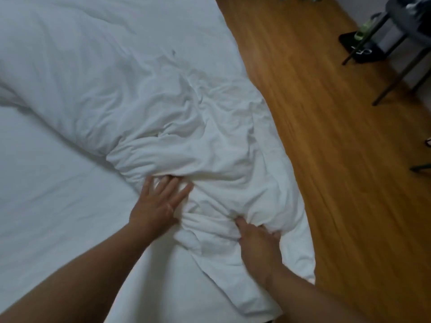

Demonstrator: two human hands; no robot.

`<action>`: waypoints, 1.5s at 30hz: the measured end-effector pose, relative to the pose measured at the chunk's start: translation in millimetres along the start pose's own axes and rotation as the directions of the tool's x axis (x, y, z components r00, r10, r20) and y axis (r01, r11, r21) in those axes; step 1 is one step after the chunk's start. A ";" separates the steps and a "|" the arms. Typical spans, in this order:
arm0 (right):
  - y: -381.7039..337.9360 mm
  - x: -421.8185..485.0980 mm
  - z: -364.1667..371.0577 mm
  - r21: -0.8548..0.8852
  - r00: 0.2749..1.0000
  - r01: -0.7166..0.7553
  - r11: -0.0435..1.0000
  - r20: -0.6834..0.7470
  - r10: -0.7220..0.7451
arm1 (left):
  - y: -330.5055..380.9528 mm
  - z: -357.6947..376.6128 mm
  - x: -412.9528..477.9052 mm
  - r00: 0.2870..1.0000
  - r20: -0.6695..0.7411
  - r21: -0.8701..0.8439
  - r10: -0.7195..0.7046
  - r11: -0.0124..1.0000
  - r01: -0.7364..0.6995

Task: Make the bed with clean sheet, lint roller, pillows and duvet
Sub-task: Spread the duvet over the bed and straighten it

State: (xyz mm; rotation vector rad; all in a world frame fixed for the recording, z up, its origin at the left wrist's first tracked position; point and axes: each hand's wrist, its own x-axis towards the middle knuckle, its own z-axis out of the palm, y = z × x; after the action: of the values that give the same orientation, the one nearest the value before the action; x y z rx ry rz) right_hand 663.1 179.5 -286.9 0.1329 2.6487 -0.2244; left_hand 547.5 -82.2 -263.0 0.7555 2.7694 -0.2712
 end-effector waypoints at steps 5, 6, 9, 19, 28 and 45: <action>20.6 -13.6 -16.2 -0.037 0.983 0.140 0.989 0.123 -0.135 | 35.3 -11.8 27.5 0.999 0.032 0.005 0.011 1.000 -0.011; 28.5 -22.7 -23.1 0.018 0.974 0.185 0.983 0.129 -0.186 | 35.7 -22.0 25.1 0.995 0.065 0.017 0.070 0.997 -0.071; 52.6 -53.4 -44.7 0.074 0.946 0.269 0.960 0.168 -0.278 | 39.6 -59.4 -9.8 0.945 0.269 -0.083 0.186 0.982 -0.170; 7.7 -141.8 -52.9 0.198 0.946 0.254 0.947 0.153 -0.286 | 132.3 -81.1 -114.2 0.917 0.348 -0.216 0.197 0.968 -0.126; -165.4 -86.5 -46.2 0.406 0.926 0.291 0.866 0.108 -0.362 | -101.7 -16.3 -140.1 0.965 0.229 0.008 0.130 0.991 -0.136; -167.7 -12.8 -101.5 0.799 0.916 -0.216 0.562 0.365 -0.167 | -172.4 -93.5 -23.7 0.764 0.535 -0.338 0.362 0.920 -0.199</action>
State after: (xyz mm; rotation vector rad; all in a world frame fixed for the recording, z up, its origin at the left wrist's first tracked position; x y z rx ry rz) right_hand 606.3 32.5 -169.6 0.3824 1.8977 -1.3515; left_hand 459.3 -216.7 -148.2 0.8346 2.0136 -0.0545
